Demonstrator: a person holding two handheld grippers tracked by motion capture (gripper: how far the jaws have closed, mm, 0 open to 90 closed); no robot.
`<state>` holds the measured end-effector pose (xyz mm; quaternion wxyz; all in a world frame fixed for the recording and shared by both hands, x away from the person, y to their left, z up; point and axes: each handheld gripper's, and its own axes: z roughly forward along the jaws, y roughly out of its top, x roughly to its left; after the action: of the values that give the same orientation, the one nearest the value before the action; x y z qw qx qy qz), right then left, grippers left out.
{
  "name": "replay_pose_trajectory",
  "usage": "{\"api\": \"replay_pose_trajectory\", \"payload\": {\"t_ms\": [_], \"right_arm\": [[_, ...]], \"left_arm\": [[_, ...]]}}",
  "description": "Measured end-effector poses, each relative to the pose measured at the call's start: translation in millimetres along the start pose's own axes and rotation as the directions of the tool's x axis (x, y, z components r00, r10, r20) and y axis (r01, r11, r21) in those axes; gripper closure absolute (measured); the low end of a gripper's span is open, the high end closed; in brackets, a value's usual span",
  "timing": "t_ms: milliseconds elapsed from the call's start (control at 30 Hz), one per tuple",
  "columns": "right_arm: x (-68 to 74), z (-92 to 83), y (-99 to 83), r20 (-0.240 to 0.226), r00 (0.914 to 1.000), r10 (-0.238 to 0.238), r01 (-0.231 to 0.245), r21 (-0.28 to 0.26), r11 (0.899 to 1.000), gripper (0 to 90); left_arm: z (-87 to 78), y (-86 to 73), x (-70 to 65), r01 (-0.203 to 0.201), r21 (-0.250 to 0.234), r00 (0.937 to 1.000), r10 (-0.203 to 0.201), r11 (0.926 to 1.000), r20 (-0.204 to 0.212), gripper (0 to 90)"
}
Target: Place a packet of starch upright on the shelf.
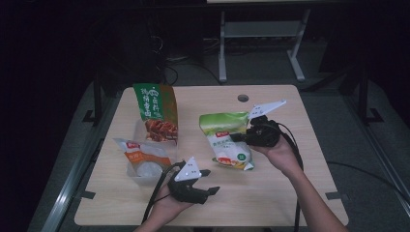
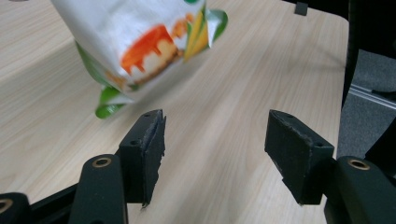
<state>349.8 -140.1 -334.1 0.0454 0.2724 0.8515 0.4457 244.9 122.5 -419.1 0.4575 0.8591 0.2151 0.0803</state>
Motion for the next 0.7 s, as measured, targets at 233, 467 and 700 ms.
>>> {"api": "replay_pose_trajectory", "payload": {"t_ms": [233, 467, 700], "right_arm": [[5.7, 5.0, 18.7, -0.021, 0.9996, -0.018, 0.018, -0.007, 1.0, 89.7], [11.6, 10.9, 36.8, -0.044, 0.9983, -0.039, 0.039, -0.005, 0.999, 89.7], [16.4, 14.8, 54.8, -0.054, 0.9957, -0.076, 0.075, -0.016, 0.997, 89.8]], "left_arm": [[-7.8, -12.6, -2.3, -0.004, 0.007, 1.0, 0.004, 1.0, 0.0, 35.5], [-12.7, -19.7, -1.6, 0.006, -0.001, 1.0, -0.006, 1.0, 0.003, 33.9], [-13.8, -22.8, -1.7, 0.012, -0.021, 0.9999, -0.012, 0.9997, 0.005, 32.2]]}}
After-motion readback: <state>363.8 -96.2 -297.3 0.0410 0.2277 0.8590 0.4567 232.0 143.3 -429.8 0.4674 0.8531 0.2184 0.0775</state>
